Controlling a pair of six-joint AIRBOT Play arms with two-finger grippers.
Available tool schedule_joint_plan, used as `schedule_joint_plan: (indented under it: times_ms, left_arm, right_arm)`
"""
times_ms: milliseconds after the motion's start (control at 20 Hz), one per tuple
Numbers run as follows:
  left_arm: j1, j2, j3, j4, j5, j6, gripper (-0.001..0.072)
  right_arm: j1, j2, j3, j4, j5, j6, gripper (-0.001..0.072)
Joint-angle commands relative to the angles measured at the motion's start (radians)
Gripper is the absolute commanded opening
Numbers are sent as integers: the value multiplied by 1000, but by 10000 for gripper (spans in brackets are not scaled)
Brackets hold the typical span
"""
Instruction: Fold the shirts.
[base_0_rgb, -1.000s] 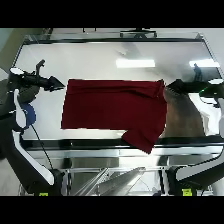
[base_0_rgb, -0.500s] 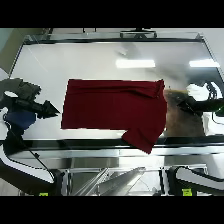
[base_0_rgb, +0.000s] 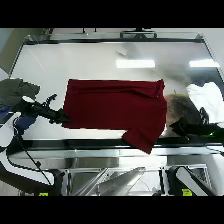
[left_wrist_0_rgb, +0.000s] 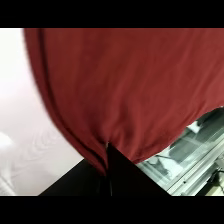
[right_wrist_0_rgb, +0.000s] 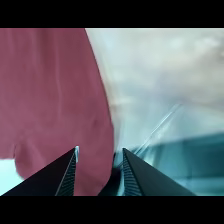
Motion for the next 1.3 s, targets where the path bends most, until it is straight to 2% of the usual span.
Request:
schedule_joint_plan:
  times_ms: [0,250,550,600,650,700,1000,1150,1250]
  left_arm:
    - [-50,5,24,-11,-66,-6,22]
    - [-57,7,31,-11,-64,-21,23]
    - [-57,7,31,-11,-46,-20,23]
    - [-56,7,31,-11,-47,-20,24]
    - [-56,7,31,-11,-51,-20,24]
    - [-56,7,32,-10,-60,-20,24]
    - [66,37,32,-1,-136,-5,25]
    - [137,54,32,-10,-164,2,24]
    - [140,54,32,-10,-163,3,24]
  right_arm:
    - [23,26,-144,55,-9,-9,328]
    - [161,24,-261,126,-109,-8,327]
    - [257,24,-265,283,-249,-9,324]
    - [262,24,-265,309,-248,-39,235]
    - [261,24,-265,322,-235,-55,53]
    - [260,25,-262,323,-220,-55,18]
    - [124,24,-152,221,-108,-69,17]
    - [97,24,-118,235,-101,-71,17]
    - [125,24,-116,314,-99,-105,18]
